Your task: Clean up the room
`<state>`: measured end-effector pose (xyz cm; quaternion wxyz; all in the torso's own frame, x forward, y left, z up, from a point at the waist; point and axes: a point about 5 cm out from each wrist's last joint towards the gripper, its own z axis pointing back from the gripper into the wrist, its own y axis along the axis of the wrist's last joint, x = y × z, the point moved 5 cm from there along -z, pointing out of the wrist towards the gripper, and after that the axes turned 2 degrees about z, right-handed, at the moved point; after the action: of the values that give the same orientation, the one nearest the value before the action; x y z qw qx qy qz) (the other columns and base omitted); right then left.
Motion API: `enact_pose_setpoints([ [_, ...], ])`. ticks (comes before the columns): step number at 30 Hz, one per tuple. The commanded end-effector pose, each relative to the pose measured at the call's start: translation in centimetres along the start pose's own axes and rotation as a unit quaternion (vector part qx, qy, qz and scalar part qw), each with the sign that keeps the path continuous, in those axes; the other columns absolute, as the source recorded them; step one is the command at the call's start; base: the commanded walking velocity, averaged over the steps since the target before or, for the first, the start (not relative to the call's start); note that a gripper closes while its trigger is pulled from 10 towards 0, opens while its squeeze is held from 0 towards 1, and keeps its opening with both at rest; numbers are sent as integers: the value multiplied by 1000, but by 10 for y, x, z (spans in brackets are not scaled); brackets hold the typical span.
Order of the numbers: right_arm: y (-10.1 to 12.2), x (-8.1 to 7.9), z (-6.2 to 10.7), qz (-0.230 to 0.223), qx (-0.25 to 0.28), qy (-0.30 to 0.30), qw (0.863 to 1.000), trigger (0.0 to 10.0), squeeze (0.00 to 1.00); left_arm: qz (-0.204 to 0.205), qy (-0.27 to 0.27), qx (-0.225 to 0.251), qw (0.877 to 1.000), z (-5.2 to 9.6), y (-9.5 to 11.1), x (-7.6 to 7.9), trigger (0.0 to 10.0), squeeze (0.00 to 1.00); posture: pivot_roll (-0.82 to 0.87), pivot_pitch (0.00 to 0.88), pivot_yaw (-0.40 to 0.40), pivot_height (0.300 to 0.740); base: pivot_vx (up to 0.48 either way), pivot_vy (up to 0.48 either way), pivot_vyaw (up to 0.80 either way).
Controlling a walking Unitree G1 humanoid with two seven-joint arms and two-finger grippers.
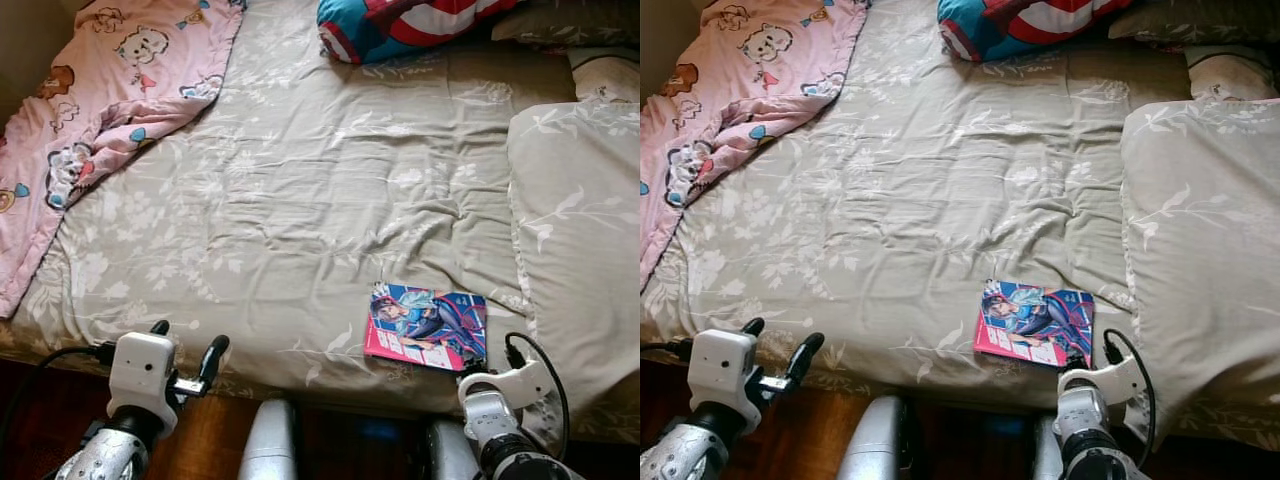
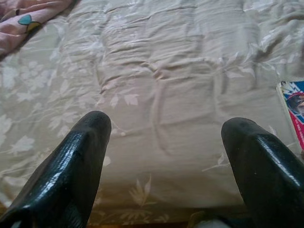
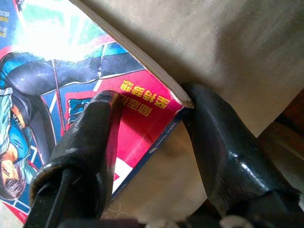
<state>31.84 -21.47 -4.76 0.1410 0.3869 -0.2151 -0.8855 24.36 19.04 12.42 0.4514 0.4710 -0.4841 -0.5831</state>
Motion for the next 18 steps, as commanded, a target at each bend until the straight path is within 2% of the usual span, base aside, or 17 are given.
enact_pose_setpoints([
  [1, -13, 20, 4, -2, -21, -31, 999, 10000, 0, -6, 6, -14, 1000, 2, -8, -2, 10000, 0, 256, 282, 136, 658, 0, 0, 0],
  [3, -12, 20, 4, -4, -20, -31, 999, 10000, 0, -6, 6, -13, 1000, -1, -8, -2, 10000, 0, 253, 273, 134, 658, 0, 0, 0],
  [4, -12, 19, 3, -3, -19, -29, 999, 10000, 561, -5, 6, -11, 1000, -3, -8, -2, 10000, 0, 250, 268, 132, 658, 0, 0, 0],
  [5, -12, 19, 3, -2, -19, -28, 999, 10000, 1000, -5, 5, -10, 1000, -3, -8, -1, 10000, 0, 250, 268, 132, 658, 0, 0, 0],
  [11, -10, 21, 3, 8, -15, -34, 999, 10000, 1000, -2, 3, -7, 1000, -6, -9, 1, 10000, 0, 241, 252, 124, 658, 0, 0, 0],
  [12, -9, 21, 3, 14, -14, -35, 999, 10000, 0, -1, 3, -6, 1000, -8, -9, 1, 10000, 0, 239, 248, 123, 658, 0, 0, 0],
  [13, -7, 22, 3, 28, -12, -37, 999, 10000, 0, 1, 3, -5, 1000, -10, -10, 2, 10000, 0, 236, 242, 121, 658, 0, 0, 0],
  [18, -1, 23, 3, 27, 2, -40, 999, 10000, 0, 4, 1, 0, 1000, -17, -11, 3, 10000, 0, 223, 226, 116, 658, 0, 0, 0],
])
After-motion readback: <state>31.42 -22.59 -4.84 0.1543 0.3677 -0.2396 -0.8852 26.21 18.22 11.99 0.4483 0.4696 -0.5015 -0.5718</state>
